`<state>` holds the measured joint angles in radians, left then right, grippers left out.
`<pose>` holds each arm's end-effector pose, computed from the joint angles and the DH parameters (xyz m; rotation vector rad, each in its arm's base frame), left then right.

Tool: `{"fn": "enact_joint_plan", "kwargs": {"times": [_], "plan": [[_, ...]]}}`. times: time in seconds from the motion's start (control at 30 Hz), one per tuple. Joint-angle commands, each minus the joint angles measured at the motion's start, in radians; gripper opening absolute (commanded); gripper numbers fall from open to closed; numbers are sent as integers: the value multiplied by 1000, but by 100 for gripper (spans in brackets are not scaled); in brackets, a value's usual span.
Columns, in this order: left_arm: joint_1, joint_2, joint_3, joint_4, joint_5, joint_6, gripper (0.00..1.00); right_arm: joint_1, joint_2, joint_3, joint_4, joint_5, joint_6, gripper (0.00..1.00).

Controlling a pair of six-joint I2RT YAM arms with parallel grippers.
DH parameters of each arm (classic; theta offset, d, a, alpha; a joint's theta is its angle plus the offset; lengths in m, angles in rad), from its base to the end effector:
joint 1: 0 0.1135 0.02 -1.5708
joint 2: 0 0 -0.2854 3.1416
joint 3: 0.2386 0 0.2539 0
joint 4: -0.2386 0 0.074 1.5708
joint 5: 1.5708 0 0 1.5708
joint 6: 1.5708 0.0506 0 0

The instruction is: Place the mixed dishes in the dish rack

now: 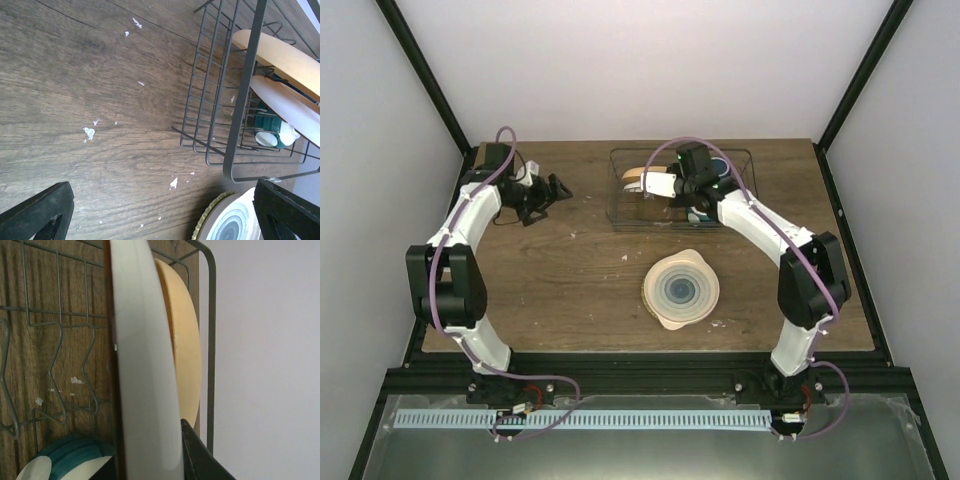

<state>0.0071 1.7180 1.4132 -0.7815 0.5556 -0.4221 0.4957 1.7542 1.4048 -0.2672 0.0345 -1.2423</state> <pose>0.3699 -0.0241 0.2755 -0.3820 2.6302 -0.8748 0.3756 0.2011 0.2940 -1.6858 1.4511 -0.4551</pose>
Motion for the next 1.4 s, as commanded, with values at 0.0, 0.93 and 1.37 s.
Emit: {"fn": "enact_joint_plan", "kwargs": {"times": [0.0,0.93,1.37], "plan": [[4,28,35,-4,25,6,100,-14,29,169,-41,-5,67,1],[-23,21,23,-63,13,50,100,0,62,156,-4,-45,171,39],[-195,-34,-22,-122,-22,112,100,139,-158,-53,-166,-25,318,49]]}}
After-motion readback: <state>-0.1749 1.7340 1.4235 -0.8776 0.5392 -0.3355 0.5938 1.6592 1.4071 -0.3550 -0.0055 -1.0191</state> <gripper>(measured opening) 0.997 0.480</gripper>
